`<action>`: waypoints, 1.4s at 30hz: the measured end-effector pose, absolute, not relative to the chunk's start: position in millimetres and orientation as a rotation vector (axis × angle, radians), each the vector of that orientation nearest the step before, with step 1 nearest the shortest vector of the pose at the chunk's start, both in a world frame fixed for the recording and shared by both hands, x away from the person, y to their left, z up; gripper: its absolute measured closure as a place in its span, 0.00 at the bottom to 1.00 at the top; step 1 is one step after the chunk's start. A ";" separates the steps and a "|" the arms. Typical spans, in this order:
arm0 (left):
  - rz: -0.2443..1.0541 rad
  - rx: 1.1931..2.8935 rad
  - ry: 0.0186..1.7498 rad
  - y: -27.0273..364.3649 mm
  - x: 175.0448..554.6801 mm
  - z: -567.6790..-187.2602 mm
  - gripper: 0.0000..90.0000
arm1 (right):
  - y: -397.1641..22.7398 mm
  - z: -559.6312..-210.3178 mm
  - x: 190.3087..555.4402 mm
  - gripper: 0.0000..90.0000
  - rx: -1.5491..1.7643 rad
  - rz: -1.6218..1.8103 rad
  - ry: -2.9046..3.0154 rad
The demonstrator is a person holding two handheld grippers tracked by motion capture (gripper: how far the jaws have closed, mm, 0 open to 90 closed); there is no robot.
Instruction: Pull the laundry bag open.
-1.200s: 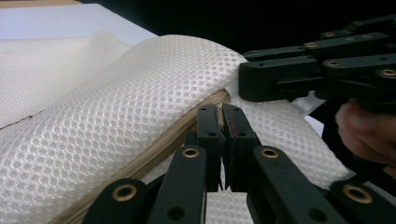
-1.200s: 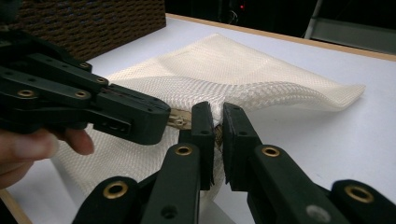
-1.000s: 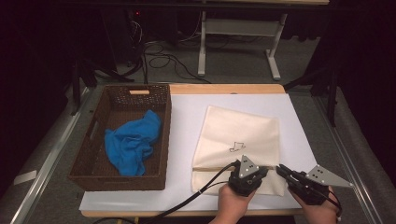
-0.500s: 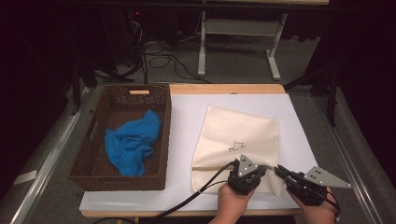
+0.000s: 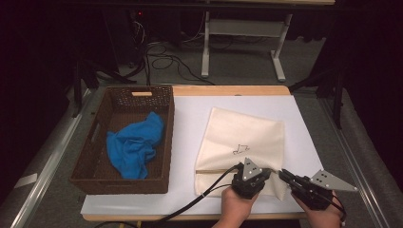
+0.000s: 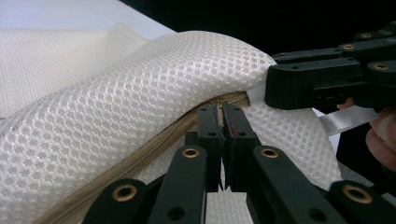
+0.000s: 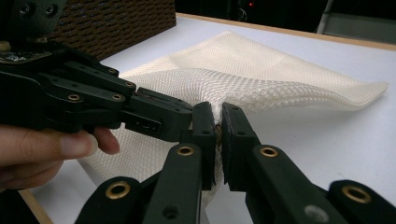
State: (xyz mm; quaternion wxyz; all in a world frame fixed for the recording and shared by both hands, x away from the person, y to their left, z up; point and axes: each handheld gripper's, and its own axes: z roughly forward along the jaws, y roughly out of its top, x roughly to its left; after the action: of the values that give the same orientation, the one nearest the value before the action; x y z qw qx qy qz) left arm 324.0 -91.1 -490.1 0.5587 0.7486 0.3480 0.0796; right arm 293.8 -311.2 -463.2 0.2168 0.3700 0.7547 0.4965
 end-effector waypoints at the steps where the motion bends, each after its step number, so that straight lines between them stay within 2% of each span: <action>1: 0.185 1.772 0.824 -91.8 323.4 -489.8 0.97 | -311.7 -463.5 294.6 0.96 1.030 1.366 2.093; 9: 0.201 1.788 0.774 -94.7 316.2 -479.8 0.97 | -313.0 -464.7 296.2 0.96 1.037 1.325 2.073; 16: 0.189 1.775 0.827 -88.5 323.6 -491.7 0.97 | -307.3 -463.6 294.3 0.96 1.014 1.315 2.101; 17: 0.226 1.761 0.903 -82.7 326.6 -495.1 0.97 | -306.7 -463.2 293.0 0.96 1.012 1.310 2.089; 19: 0.146 1.708 0.985 -65.1 335.3 -504.0 0.97 | -317.2 -458.6 292.7 0.96 1.042 1.365 2.053; 22: 0.176 1.740 0.943 -59.7 330.9 -506.5 0.97 | -327.7 -462.9 294.8 0.96 1.078 1.389 2.063; 37: 0.235 1.779 0.891 -52.7 325.6 -503.7 0.96 | -323.3 -463.1 294.4 0.95 1.029 1.354 2.082; 38: 0.272 1.796 0.875 -53.1 324.0 -503.0 0.96 | -322.6 -463.1 294.3 0.95 1.037 1.350 2.079; 42: 0.259 1.789 0.889 -52.0 324.5 -503.9 0.97 | -320.9 -463.3 294.5 0.95 1.059 1.338 2.081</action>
State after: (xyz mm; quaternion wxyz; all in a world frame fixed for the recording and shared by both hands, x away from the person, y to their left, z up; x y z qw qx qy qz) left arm 324.5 -52.0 -503.9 0.5342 0.7508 0.3731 0.1086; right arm 294.5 -320.9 -463.3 0.2237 0.3835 0.7537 0.4845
